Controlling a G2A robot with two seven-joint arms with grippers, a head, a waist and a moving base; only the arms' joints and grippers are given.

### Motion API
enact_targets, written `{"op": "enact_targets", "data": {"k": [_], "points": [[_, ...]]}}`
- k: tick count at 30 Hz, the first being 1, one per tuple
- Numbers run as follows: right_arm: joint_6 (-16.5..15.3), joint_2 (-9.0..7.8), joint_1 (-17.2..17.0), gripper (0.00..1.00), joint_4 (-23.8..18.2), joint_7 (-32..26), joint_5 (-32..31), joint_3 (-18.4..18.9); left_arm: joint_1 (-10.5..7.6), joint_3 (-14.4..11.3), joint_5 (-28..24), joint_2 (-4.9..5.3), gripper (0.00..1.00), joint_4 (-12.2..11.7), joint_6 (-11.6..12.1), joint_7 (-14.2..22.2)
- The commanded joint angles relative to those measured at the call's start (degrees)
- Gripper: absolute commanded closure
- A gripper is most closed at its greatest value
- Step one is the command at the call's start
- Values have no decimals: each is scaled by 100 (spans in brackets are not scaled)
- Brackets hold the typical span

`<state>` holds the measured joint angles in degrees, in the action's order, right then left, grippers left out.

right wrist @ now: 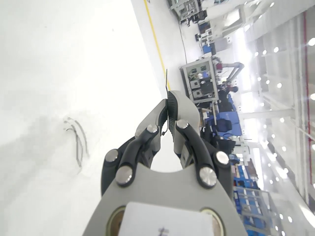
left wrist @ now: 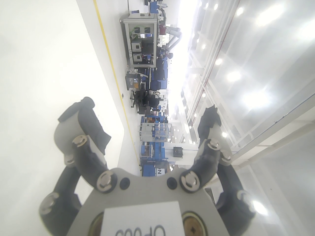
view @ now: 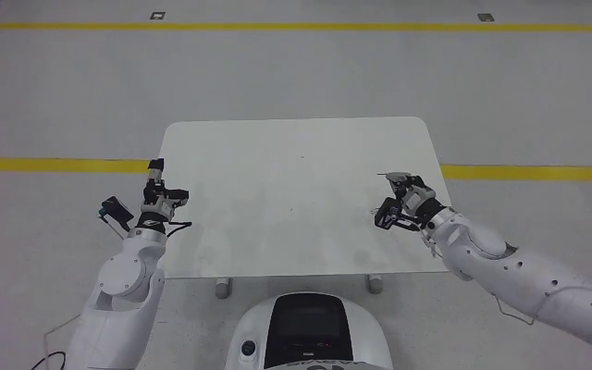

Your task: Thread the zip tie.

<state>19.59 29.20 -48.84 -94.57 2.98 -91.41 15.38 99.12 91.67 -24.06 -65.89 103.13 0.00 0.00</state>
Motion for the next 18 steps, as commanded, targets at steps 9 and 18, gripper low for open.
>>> {"op": "enact_targets", "data": {"k": [9, 18], "points": [[-11, -5, 65, 100, 27, 122, 145, -85, 0, 0, 0, 0, 0, 0, 0, 0], [-1190, -7, -137, 100, 272, 883, 2063, 591, 0, 0, 0, 0, 0, 0, 0, 0]]}}
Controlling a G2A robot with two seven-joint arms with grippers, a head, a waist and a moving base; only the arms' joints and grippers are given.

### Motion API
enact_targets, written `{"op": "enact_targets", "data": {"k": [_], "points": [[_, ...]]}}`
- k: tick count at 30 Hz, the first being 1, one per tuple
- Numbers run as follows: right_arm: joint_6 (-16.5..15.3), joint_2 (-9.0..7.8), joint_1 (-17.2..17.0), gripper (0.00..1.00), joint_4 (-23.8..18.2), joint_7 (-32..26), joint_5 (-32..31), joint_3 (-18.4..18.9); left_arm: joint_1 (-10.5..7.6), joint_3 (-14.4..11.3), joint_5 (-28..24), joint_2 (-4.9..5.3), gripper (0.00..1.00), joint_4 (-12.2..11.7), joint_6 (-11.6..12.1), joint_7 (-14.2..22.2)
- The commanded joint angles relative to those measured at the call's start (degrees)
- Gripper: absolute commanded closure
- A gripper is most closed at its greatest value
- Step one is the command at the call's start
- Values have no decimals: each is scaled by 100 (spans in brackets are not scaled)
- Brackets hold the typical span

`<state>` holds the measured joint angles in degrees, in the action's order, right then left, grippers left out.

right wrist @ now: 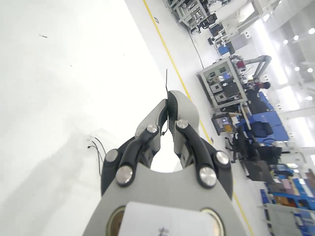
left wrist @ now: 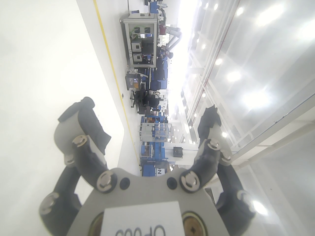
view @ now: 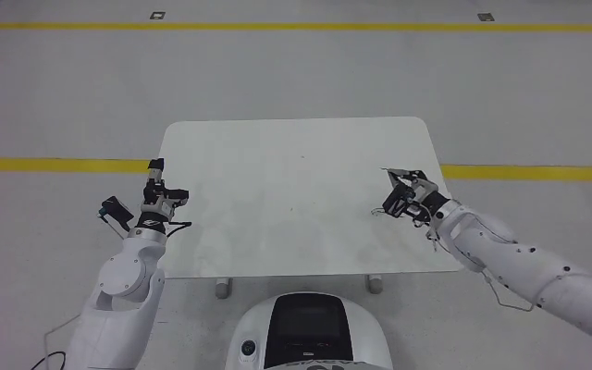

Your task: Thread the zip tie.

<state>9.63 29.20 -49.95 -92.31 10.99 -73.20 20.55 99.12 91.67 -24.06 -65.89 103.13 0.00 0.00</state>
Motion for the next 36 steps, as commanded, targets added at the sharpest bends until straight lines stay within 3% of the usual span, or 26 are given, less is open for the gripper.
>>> {"op": "enact_targets", "data": {"k": [1, 6, 14, 17, 20, 23, 25, 32, 36], "points": [[-332, -14, -50, 100, 91, 140, 356, 131, 0, 0, 0, 0, 0, 0, 0, 0], [-1157, -30, -178, 100, 287, 438, 860, 394, 0, 0, 0, 0, 0, 0, 0, 0], [-1417, -23, -378, 100, 323, 503, 630, 689, 0, 0, 0, 0, 0, 0, 0, 0], [-1136, -25, -462, 100, 228, 372, 24, 758, 0, 0, 0, 0, 0, 0, 0, 0], [-423, -21, -610, 100, -25, -54, -1075, 751, 0, 0, 0, 0, 0, 0, 0, 0], [-79, -10, -769, 100, -183, -201, -1675, 747, 0, 0, 0, 0, 0, 0, 0, 0], [125, -36, -677, 100, -178, -335, -1675, 622, 0, 0, 0, 0, 0, 0, 0, 0], [985, -176, 316, 100, -136, -276, -1675, -751, 0, 0, 0, 0, 0, 0, 0, 0], [985, -180, 422, 100, -122, -272, -1675, -844, 0, 0, 0, 0, 0, 0, 0, 0]]}}
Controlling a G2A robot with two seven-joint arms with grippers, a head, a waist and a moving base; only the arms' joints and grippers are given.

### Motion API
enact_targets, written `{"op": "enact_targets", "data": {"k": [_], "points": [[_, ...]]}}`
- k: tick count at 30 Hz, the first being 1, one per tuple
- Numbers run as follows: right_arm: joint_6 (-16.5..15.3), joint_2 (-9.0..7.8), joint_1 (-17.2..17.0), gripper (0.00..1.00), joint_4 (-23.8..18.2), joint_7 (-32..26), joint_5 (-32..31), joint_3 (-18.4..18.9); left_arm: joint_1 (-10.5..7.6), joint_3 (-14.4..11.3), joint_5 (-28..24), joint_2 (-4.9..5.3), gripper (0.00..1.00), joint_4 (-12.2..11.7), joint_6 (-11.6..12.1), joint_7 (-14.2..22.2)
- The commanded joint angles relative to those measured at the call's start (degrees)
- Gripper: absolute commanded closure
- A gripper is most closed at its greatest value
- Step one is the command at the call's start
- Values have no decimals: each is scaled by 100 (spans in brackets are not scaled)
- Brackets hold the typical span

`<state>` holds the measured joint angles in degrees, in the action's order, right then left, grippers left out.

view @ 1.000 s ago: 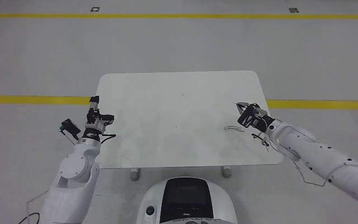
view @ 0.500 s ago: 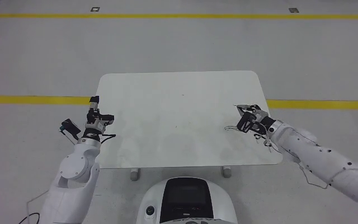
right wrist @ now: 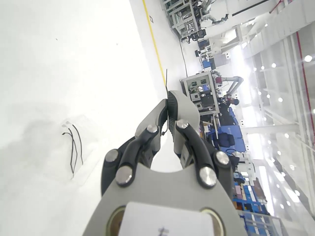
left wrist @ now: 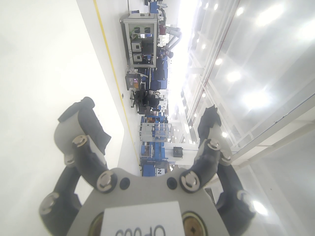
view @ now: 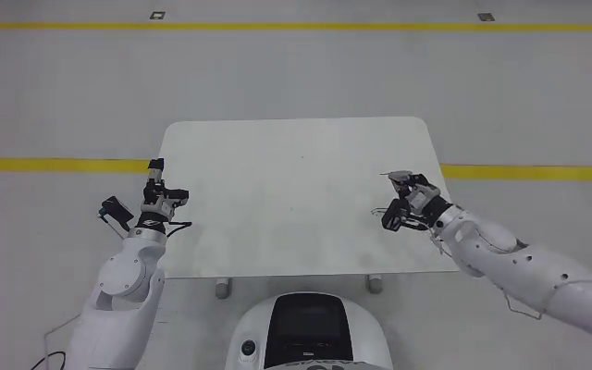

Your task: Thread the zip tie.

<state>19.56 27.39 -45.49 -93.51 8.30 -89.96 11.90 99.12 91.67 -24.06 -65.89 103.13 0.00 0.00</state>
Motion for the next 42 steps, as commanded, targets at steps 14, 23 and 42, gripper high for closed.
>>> {"op": "enact_targets", "data": {"k": [14, 23, 42], "points": [[-104, 71, 59, 100, 308, 531, 0, -96, -208, -682, 1085, 53, 0, 733, -454, 1451], [-40, 157, 122, 100, 510, 615, 0, -216, -513, -1412, 2114, 56, 0, 802, -534, 1869], [-643, 242, 250, 100, 651, 1036, 0, -216, -1386, -2115, 2367, 122, 0, 694, -1494, 4147]]}}
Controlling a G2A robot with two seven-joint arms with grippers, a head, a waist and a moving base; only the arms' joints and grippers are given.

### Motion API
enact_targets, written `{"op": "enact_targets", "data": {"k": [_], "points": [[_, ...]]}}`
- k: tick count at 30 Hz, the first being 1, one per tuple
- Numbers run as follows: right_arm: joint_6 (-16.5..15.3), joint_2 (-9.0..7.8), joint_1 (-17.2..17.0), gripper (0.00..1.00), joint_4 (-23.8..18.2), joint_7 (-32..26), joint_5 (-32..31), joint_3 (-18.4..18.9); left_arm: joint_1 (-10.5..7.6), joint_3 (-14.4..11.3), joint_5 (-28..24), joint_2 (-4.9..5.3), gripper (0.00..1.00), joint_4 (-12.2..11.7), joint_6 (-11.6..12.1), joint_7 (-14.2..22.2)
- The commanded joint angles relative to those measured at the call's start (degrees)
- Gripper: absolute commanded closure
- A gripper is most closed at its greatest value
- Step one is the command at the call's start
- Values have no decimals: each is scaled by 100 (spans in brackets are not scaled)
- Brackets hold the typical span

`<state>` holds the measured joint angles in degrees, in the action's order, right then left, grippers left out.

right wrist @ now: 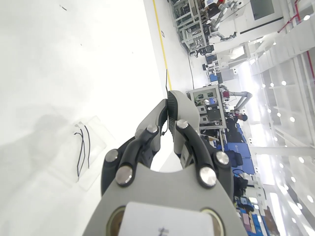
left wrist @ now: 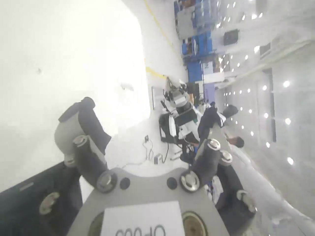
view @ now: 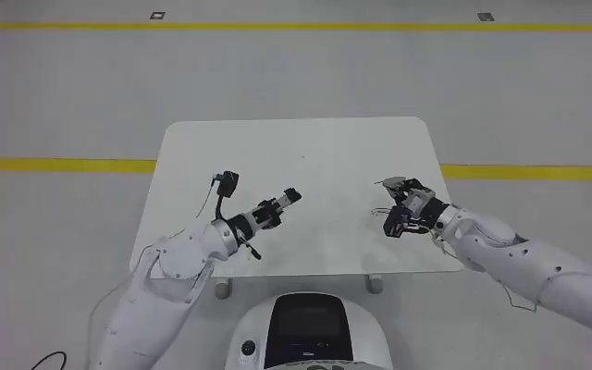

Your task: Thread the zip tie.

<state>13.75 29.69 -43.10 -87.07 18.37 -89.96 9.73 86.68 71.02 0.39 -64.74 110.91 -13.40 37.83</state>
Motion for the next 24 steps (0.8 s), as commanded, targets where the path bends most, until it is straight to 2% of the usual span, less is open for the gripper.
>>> {"op": "enact_targets", "data": {"k": [1, 2, 9, 11, 12, 15, 19, 20, 22, 24], "points": [[-152, 24, 23, 100, 8, 81, 0, 1, -231, -56, -146, 5, 0, -91, -144, 415], [-186, 35, 47, 100, 15, 143, 0, 1, -277, -59, -63, 13, 0, -121, -96, 417], [-123, 46, 54, 100, 63, 134, 0, 1, -273, -64, -75, 12, 0, -132, -93, 399], [-123, 46, 54, 100, 63, 134, 0, 1, -270, -105, -339, -2, 0, -196, 1, 378], [-122, 51, 40, 100, 56, 117, 0, 15, -283, -115, -491, -6, 0, -248, -17, 413], [-42, 76, 69, 100, 57, 74, 0, 1, -401, -211, -774, -32, 0, -346, -277, 293], [116, 95, 94, 100, 78, 112, 0, 1, -643, -509, -979, -100, 0, -375, -557, -74], [179, 100, 95, 100, 105, 123, 0, 1, -722, -660, -977, -128, 0, -407, -608, -240], [223, 111, 77, 100, 132, 181, 0, 1, -847, -894, -1084, -180, 0, -475, -608, -474], [243, 127, 60, 100, 157, 265, 0, 1, -1031, -1223, -969, -232, 0, -565, -608, -706]]}}
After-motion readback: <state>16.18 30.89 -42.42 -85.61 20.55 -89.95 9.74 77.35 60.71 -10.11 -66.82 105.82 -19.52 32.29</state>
